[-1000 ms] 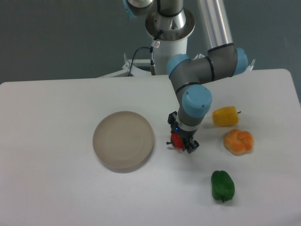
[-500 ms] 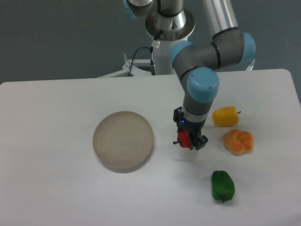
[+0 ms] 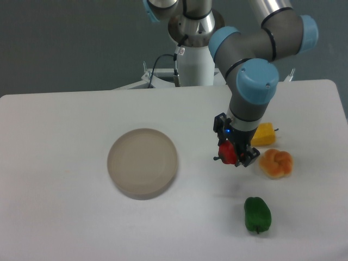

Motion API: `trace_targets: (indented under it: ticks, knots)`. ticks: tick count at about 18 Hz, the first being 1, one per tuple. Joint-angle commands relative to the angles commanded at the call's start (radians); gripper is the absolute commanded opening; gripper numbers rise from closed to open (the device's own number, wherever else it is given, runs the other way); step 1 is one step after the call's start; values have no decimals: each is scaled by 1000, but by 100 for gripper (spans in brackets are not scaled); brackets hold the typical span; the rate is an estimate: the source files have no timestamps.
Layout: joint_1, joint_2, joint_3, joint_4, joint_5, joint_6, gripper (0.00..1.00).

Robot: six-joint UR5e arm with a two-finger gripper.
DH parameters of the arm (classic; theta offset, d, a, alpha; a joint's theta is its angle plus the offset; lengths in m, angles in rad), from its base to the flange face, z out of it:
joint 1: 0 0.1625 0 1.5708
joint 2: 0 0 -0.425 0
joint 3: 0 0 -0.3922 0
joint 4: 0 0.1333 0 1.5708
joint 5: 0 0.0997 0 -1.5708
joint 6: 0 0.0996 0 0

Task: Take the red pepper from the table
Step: 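Lift the held red pepper up and away from the table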

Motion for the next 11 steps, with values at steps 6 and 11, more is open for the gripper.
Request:
trace_targets:
  ticks: [6, 11]
  knots:
    - [41, 3, 49, -83, 9, 124, 31]
    - [38, 2, 32, -78, 95, 233, 32]
